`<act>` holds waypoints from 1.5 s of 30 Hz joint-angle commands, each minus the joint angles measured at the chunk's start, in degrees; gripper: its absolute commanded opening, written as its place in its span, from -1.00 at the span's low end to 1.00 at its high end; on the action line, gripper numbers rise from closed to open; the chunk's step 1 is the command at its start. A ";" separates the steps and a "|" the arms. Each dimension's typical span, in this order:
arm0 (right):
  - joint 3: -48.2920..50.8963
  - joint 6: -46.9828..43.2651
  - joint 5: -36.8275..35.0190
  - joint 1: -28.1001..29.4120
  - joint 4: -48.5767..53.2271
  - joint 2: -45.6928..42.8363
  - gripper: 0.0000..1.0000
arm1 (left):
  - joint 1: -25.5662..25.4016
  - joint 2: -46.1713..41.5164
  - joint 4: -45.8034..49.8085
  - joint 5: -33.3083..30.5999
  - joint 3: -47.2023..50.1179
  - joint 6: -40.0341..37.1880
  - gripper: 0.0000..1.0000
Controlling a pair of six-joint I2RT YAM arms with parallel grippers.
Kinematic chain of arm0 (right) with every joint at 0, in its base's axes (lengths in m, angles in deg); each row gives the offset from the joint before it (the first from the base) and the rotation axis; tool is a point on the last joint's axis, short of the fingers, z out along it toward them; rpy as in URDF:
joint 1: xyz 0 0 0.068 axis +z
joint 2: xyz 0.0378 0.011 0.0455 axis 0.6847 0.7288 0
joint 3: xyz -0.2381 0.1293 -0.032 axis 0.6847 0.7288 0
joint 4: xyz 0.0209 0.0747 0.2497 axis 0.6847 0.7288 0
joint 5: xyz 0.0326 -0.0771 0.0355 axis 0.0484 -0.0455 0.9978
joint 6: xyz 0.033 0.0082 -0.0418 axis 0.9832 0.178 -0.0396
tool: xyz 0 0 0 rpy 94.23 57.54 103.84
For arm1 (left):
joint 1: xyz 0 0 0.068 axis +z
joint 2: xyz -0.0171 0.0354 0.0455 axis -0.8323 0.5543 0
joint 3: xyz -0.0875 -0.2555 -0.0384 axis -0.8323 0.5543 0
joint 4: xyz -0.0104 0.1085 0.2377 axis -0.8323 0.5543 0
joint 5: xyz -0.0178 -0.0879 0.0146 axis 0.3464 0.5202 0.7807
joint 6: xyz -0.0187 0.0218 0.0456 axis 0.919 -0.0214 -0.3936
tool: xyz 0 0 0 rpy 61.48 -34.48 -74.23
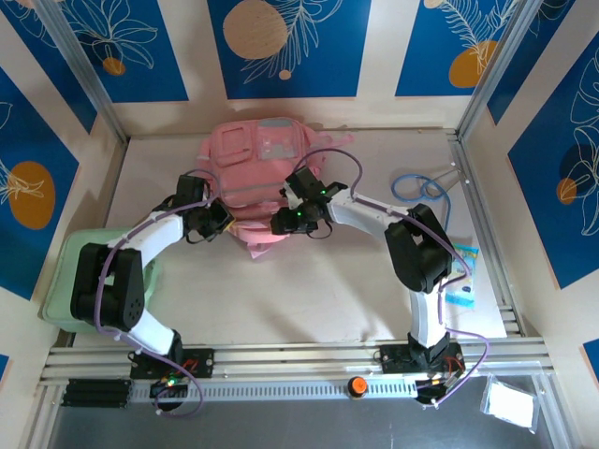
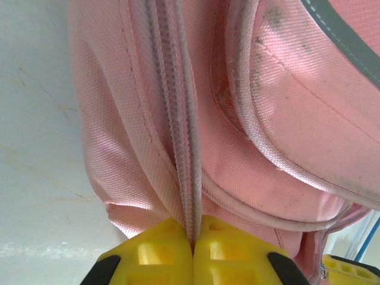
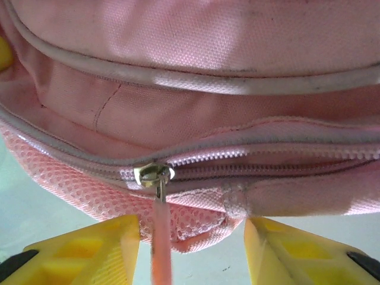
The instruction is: Pack books, pencil case, and school supplies into a backpack
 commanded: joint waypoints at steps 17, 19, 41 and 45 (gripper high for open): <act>-4.57 -1.16 -4.13 -0.27 4.40 -0.21 -0.26 | -0.12 0.86 -2.22 2.94 -0.34 -1.29 -1.00; -5.04 -0.96 -5.07 -0.09 5.04 -0.63 -0.26 | -0.13 1.06 -2.29 2.94 -0.31 -1.29 -1.00; -15.19 -12.09 -25.36 7.24 13.75 5.73 -0.19 | -0.17 1.05 -1.82 2.77 -0.60 -1.47 -1.00; -15.33 -12.12 -24.29 7.34 14.09 6.65 -0.21 | -0.09 0.95 -1.71 2.68 -0.58 -1.47 -1.00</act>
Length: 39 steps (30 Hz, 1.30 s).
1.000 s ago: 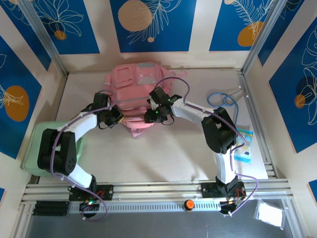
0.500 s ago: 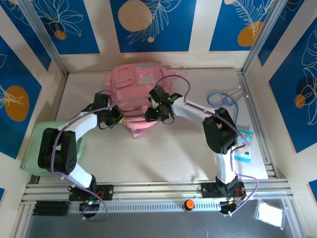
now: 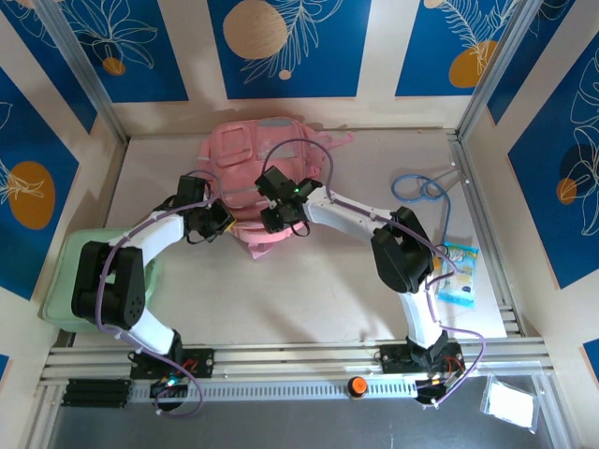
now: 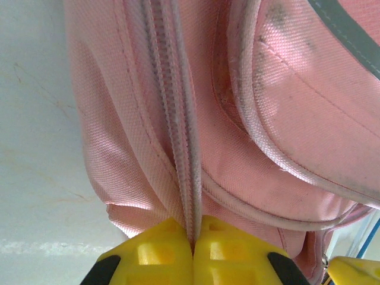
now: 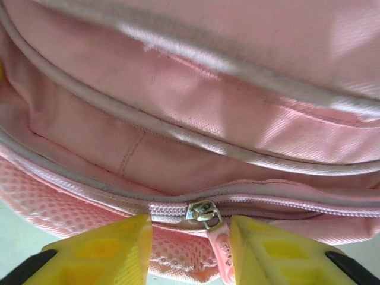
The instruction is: Pack books, pencil case, and school supplies into a backpack
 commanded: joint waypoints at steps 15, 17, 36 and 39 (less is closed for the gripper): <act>2.73 -0.73 1.42 -1.01 2.42 -0.82 -0.47 | 0.25 0.31 -1.52 2.11 -0.55 -1.40 -1.00; 3.89 -0.42 1.76 -1.28 2.28 -1.43 -0.54 | 0.43 0.22 -1.42 1.94 -0.45 -1.49 -1.00; 12.93 6.10 -8.38 -5.91 -0.33 -7.54 -0.74 | 2.34 -0.09 0.46 -2.81 1.39 -1.66 -1.00; 14.50 5.78 -7.92 -7.83 -0.81 -8.20 -0.71 | 2.87 -0.17 0.62 -2.82 1.66 -1.93 -1.00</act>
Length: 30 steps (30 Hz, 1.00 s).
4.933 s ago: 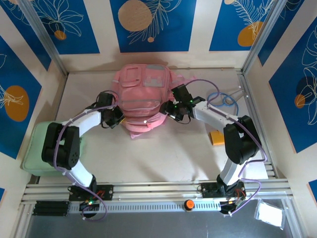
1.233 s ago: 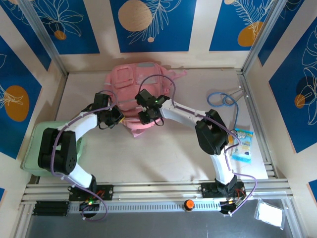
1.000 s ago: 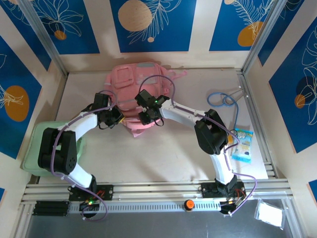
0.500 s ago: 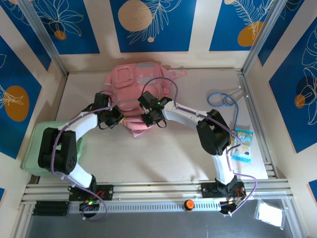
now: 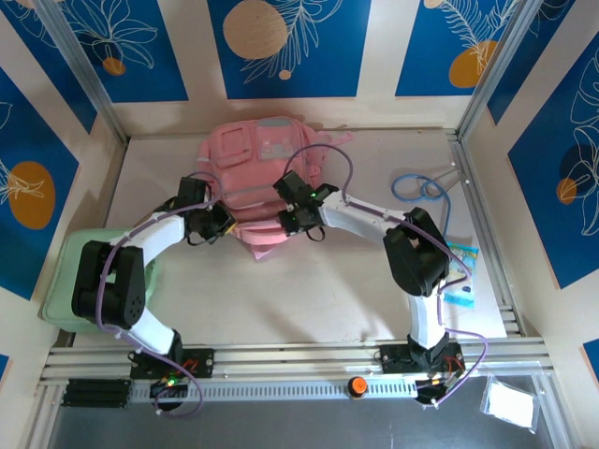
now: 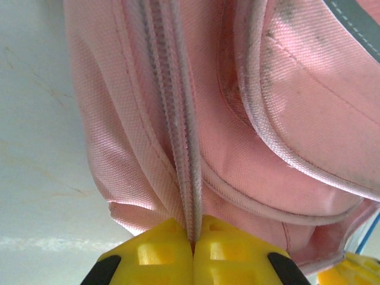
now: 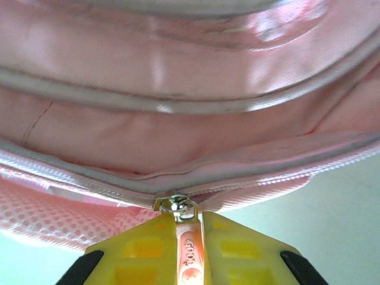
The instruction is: Pack books, pencil case, and school supplies into a backpack
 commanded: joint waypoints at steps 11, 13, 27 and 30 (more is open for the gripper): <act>1.24 -5.99 3.59 -4.55 -0.88 -1.01 -0.88 | 2.59 -3.59 4.94 -5.88 -0.60 -8.59 -0.98; 1.72 -6.86 7.18 -4.92 -2.01 -1.51 -0.98 | 2.55 -5.26 6.33 -5.94 -1.22 -12.11 -0.83; 12.42 -10.51 31.44 -6.04 -15.89 -8.37 -1.00 | -9.54 -6.59 7.11 0.41 -6.76 -41.15 0.01; 14.43 -9.97 34.50 -6.57 -18.09 -9.73 -1.00 | -11.95 -3.70 6.26 1.33 -7.30 -48.36 0.05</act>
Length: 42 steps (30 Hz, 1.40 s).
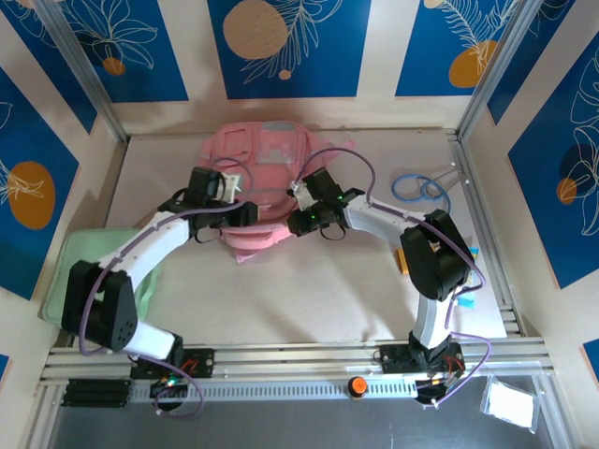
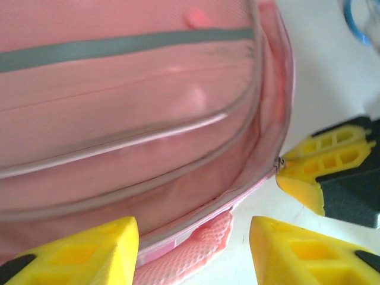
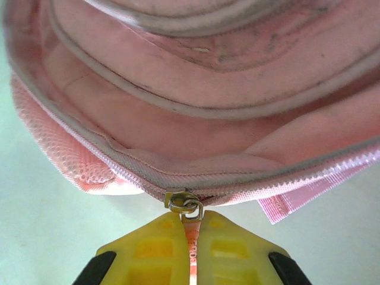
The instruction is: Pack books, pencil case, and school supplies into a backpack
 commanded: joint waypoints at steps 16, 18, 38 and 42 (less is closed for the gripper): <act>3.81 1.47 14.12 -1.49 -5.53 -3.98 -1.00 | -3.85 15.03 6.47 16.62 -8.38 -31.07 0.01; 3.77 1.80 13.81 -1.58 -5.59 -3.87 -1.00 | -3.85 15.07 7.01 16.67 -8.19 -31.85 -0.09; 3.57 -5.43 -18.02 -5.96 -1.82 -3.55 -0.92 | -3.77 8.23 8.11 9.56 -4.18 -34.81 -1.00; -2.21 -5.14 -17.62 -8.35 -1.16 1.00 -0.86 | -3.78 6.58 8.55 11.56 -3.11 -35.47 -1.00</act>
